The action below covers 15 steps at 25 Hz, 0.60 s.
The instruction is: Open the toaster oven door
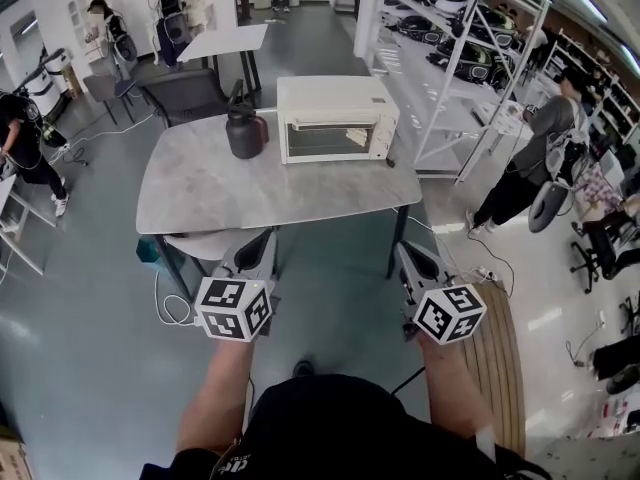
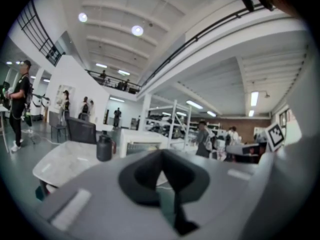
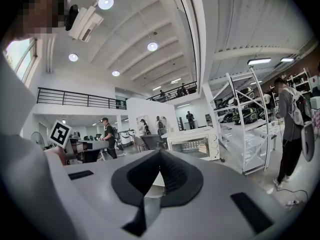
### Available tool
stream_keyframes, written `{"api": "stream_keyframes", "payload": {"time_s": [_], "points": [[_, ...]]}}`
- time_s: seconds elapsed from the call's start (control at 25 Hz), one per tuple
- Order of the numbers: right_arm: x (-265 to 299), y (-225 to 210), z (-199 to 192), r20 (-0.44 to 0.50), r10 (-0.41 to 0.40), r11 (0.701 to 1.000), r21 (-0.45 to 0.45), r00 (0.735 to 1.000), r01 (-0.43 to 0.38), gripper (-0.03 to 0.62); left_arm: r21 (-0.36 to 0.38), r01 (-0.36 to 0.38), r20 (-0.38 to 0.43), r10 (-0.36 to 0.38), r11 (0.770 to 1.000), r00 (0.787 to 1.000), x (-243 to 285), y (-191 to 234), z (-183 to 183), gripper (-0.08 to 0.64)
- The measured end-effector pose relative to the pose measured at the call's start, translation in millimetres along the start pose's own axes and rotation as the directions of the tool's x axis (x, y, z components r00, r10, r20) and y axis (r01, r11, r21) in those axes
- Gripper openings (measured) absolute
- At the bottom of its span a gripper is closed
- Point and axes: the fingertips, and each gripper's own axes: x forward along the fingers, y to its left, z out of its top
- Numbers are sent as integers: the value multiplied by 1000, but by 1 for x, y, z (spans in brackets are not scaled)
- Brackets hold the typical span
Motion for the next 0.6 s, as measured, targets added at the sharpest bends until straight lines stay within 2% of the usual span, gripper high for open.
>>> {"api": "stream_keyframes", "payload": {"time_s": [0.32, 0.6], "points": [[43, 3, 14, 4, -41, 999, -2, 999, 41, -6, -3, 46, -43, -46, 999, 998, 22, 38, -2, 8], [70, 6, -4, -35, -31, 999, 15, 999, 31, -6, -18, 42, -72, -43, 999, 996, 40, 64, -15, 8]]}}
